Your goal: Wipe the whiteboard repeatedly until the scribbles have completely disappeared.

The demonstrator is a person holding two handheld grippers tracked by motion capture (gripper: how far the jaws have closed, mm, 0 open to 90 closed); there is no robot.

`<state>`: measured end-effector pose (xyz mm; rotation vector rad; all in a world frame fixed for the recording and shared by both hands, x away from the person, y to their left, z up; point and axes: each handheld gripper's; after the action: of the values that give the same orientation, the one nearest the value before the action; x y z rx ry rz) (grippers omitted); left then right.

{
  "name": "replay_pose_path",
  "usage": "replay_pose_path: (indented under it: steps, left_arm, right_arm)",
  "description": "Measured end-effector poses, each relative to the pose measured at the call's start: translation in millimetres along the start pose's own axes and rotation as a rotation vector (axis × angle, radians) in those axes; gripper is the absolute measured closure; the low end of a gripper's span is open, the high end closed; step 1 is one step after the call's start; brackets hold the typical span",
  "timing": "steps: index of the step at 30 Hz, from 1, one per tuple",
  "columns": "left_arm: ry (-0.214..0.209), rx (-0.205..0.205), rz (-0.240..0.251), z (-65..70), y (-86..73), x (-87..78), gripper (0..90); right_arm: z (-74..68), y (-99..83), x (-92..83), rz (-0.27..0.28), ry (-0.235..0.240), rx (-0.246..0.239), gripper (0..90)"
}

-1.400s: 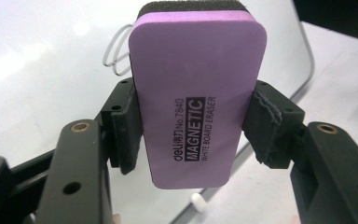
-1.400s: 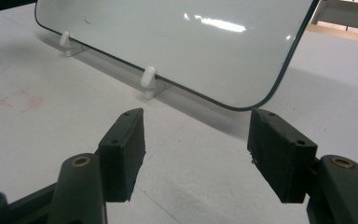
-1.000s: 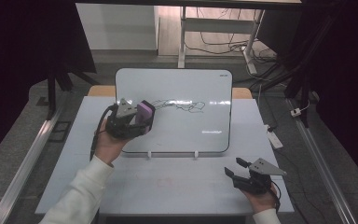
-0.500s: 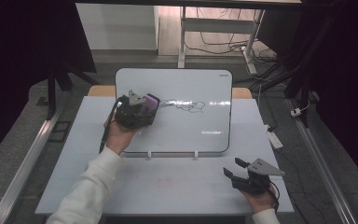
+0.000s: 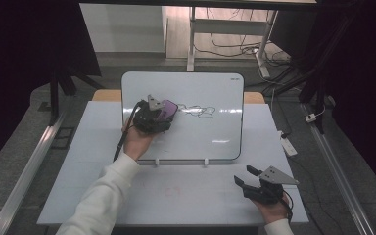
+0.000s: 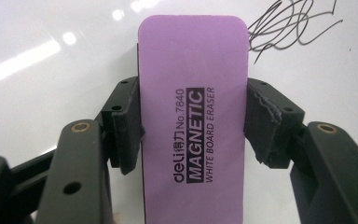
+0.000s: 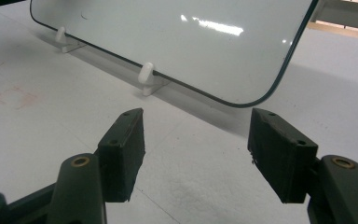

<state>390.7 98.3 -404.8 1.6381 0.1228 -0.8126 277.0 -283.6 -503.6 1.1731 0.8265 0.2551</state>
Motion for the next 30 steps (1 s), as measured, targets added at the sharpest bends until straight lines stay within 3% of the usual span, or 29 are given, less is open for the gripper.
replay_pose_path:
  steps: [3, 12, 23, 26, 30]
  left_arm:
    - [0.008, 0.029, 0.012, 11.9, 2.4, 5.7, 41.9]
    - [-0.022, 0.100, 0.023, 52.6, 19.6, 26.7, 41.9]
    - [-0.120, 0.222, 0.005, 114.6, 37.4, 58.1, 41.9]
    - [-0.131, 0.235, 0.000, 122.2, 37.8, 61.6, 41.9]
    - [-0.117, 0.215, 0.006, 115.3, 40.2, 58.7, 41.9]
  right_arm:
    - [-0.8, 0.4, 0.8, -0.002, 0.001, -0.003, 35.5]
    - [-0.9, 0.1, 0.6, 0.001, -0.002, -0.004, 35.5]
    - [-1.0, 0.1, -0.4, 0.004, -0.002, -0.007, 35.5]
    - [0.3, -0.5, -1.7, 0.008, -0.005, -0.001, 35.5]
    - [1.6, -0.9, -3.0, 0.008, -0.009, 0.003, 35.5]
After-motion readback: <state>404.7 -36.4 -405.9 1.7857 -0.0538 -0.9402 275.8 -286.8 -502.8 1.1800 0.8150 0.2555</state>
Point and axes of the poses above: each handheld gripper's, and its own axes: x roughly forward along the jaws, y roughly out of its top, z roughly to its right, and after that the axes turned 7 degrees about -x, right-handed
